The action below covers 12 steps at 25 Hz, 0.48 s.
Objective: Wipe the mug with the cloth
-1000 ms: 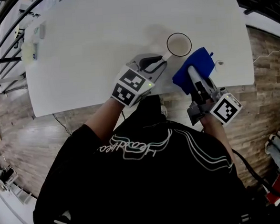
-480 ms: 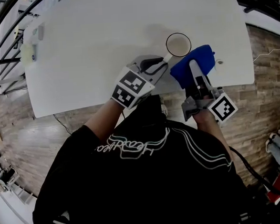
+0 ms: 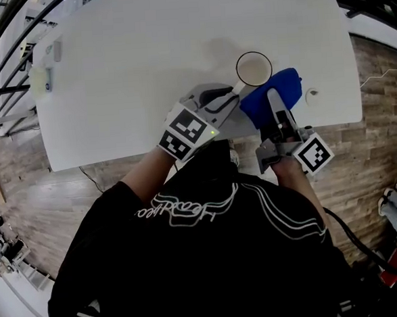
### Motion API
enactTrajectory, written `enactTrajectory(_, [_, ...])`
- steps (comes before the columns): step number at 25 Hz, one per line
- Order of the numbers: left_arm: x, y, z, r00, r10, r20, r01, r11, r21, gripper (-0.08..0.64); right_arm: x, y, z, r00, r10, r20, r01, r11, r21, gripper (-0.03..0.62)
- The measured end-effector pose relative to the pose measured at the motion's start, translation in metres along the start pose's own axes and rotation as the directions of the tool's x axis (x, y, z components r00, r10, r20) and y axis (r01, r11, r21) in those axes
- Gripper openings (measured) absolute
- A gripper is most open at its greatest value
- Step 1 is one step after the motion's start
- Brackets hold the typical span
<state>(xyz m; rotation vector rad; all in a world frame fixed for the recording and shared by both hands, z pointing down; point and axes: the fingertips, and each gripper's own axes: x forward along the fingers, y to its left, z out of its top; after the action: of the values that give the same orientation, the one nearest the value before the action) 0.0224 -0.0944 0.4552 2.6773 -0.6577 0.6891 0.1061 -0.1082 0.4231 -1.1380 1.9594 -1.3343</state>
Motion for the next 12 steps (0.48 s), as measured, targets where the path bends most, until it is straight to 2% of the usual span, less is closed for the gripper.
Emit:
enactTrajectory(7, [0.003, 0.002, 0.003, 1.000, -0.018, 0.001, 0.018, 1.000, 0.015, 0.075, 0.008, -0.018, 0.001, 0.997, -0.057, -0.055, 0.056, 0.998, -0.030, 0.054])
enactTrajectory(12, [0.004, 0.005, 0.003, 0.999, -0.031, 0.005, 0.031, 0.999, 0.016, 0.075, 0.019, -0.024, -0.003, 0.982, -0.109, -0.157, 0.095, 0.991, -0.099, 0.054])
